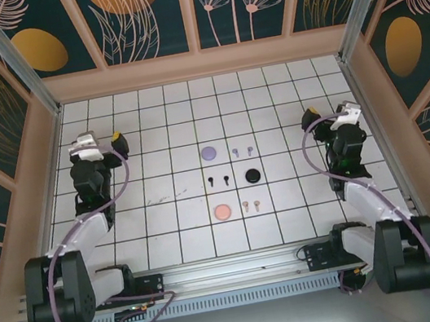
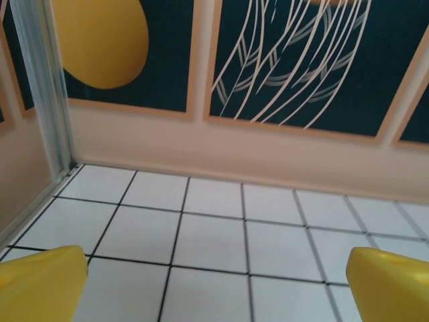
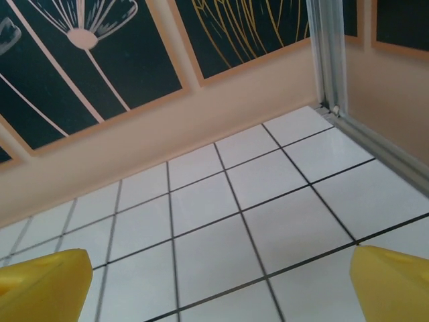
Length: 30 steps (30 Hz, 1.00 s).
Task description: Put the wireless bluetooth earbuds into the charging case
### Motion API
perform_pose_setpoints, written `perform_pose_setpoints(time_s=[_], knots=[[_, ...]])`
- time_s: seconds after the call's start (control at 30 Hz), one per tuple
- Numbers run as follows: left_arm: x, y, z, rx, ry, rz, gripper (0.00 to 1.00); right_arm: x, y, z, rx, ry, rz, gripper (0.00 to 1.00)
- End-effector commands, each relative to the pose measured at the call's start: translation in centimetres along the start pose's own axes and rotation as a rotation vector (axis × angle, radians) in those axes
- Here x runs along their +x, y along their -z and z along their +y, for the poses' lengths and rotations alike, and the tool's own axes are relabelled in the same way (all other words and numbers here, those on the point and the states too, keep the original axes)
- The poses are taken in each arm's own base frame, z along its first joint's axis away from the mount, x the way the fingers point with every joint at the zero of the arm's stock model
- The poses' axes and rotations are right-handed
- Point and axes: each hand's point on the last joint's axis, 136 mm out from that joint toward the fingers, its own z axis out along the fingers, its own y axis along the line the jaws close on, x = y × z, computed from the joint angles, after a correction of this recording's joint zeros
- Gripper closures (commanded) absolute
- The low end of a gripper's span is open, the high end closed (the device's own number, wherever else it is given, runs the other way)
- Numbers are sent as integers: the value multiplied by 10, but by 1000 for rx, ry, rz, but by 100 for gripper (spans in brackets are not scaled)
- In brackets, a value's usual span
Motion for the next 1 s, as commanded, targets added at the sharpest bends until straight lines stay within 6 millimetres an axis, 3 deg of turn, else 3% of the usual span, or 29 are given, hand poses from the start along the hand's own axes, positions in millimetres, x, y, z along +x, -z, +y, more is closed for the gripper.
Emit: perform_pose_setpoints(time_s=[0.0, 0.17, 0.37, 0.7, 0.97], knots=[[-26, 7, -16, 77, 167, -32, 2, 4, 9, 13, -56, -116, 83, 1], [-36, 8, -34, 153, 336, 38, 1, 11, 18, 41, -166, -151, 177, 1], [-27, 12, -59, 289, 487, 116, 1, 38, 27, 78, -224, -145, 356, 1], [22, 10, -82, 363, 654, 332, 1, 90, 73, 154, -307, -94, 632, 1], [63, 20, -62, 150, 765, 456, 2, 151, 115, 187, -276, 23, 850, 5]])
